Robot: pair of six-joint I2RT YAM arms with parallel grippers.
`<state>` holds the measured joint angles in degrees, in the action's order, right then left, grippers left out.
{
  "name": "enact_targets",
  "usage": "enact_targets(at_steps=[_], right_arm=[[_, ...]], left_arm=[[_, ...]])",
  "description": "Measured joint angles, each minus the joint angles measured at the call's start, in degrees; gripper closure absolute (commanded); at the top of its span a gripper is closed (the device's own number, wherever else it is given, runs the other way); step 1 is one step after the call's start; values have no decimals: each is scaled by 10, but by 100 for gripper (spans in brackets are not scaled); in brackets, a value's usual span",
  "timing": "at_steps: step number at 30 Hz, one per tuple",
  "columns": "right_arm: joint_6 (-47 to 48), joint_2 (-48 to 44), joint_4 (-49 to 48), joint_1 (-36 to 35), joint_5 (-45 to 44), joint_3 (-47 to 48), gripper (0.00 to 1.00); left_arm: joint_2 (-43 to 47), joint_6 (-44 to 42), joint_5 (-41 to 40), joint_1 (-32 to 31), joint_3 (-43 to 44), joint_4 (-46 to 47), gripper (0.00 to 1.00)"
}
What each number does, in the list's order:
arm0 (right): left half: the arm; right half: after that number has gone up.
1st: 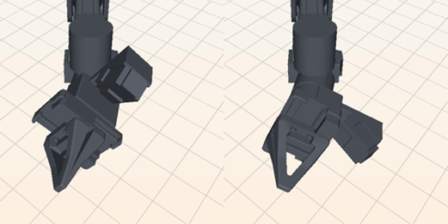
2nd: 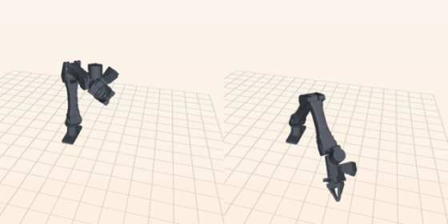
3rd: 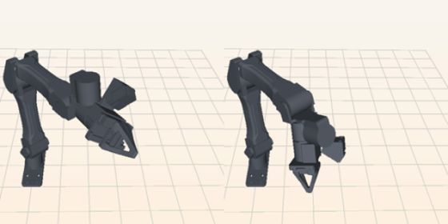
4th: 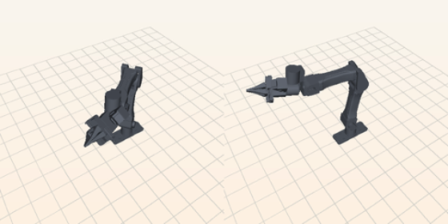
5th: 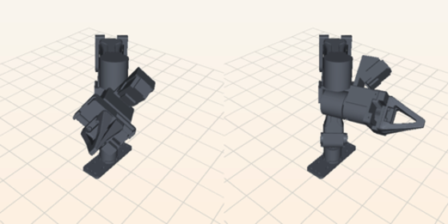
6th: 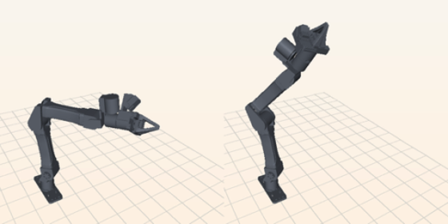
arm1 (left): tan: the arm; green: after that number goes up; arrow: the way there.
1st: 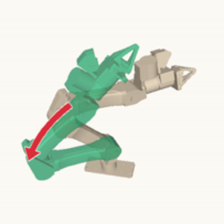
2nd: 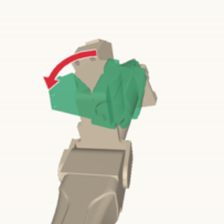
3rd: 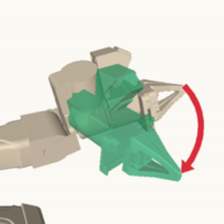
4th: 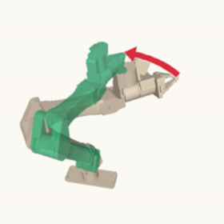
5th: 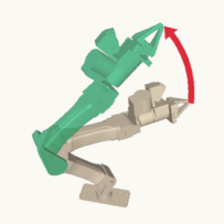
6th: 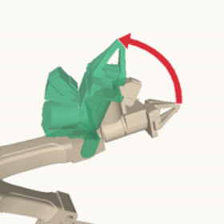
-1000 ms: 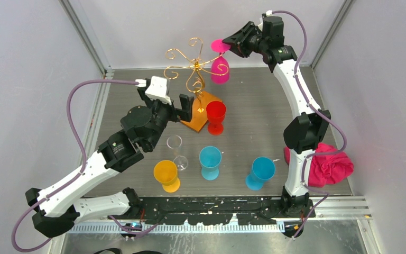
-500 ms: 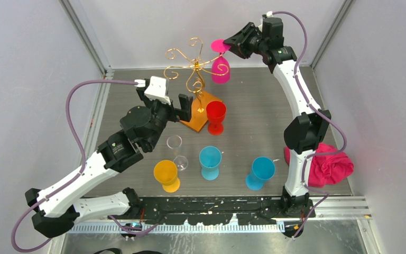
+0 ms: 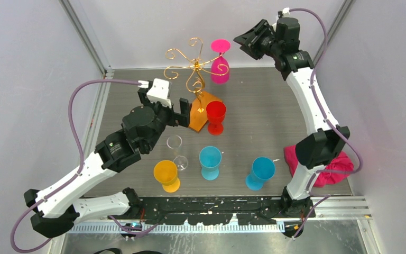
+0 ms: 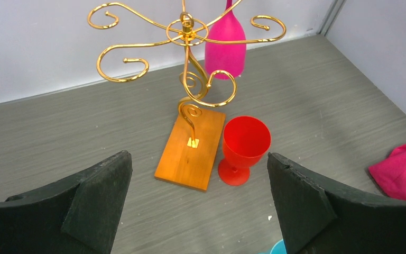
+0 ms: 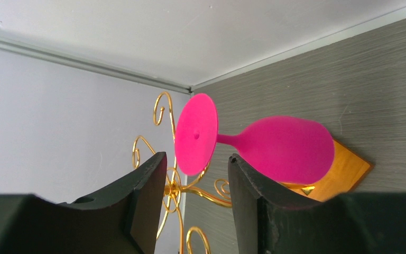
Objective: Place the wine glass upside down on the wine glass rack
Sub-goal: Pick up the wine glass at the center of the board.
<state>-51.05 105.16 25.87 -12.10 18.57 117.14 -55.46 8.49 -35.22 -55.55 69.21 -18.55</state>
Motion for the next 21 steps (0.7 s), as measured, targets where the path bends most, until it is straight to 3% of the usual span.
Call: enact_targets(at_steps=[15, 21], right_arm=[[73, -274, 50, -7, -111, -277, 48], [112, -292, 96, -86, -173, -316, 49]], left_arm=[[25, 31, 41, 0, 21, -83, 0], [25, 36, 50, -1, 21, -90, 0]])
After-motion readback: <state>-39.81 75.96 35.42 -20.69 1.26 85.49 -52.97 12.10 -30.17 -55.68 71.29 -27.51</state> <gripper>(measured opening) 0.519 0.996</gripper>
